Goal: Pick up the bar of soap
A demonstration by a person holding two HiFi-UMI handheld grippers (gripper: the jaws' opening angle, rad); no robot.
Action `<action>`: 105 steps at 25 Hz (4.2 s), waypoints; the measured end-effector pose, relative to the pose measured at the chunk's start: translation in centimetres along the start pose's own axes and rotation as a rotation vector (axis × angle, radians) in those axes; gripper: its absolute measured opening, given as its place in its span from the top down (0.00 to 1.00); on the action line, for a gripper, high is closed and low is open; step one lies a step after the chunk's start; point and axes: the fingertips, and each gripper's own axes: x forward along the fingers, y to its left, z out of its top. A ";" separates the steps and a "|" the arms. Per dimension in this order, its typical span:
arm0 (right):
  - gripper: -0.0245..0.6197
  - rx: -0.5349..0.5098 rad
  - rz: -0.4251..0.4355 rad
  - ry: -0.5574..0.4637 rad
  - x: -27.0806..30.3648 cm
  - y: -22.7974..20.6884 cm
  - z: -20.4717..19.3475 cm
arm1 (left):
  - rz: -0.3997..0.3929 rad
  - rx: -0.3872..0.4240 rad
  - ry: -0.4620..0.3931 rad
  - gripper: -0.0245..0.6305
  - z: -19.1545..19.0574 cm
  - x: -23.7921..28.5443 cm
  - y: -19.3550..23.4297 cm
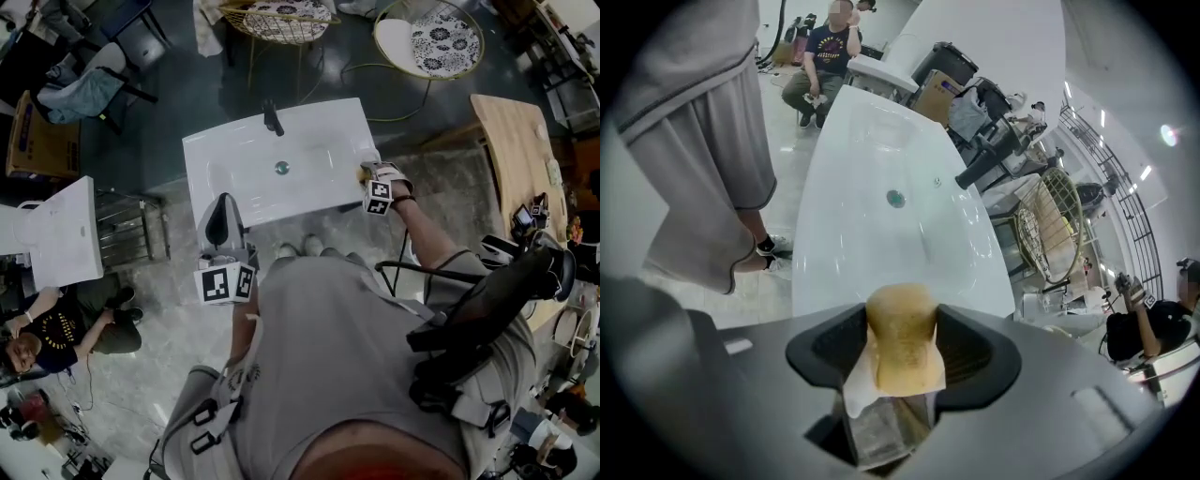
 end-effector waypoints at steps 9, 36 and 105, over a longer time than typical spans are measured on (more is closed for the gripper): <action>0.57 0.048 0.033 0.014 1.2 0.2 0.3 | -0.021 0.006 0.009 0.97 -0.1 0.2 -0.9; 0.63 0.842 -0.009 -0.280 -4.8 -7.1 0.3 | -0.082 0.018 0.032 0.97 -0.5 1.2 -2.4; 0.64 0.773 -0.392 -1.130 -40.8 -20.0 25.2 | -0.225 0.046 -0.066 0.97 6.2 5.1 -2.6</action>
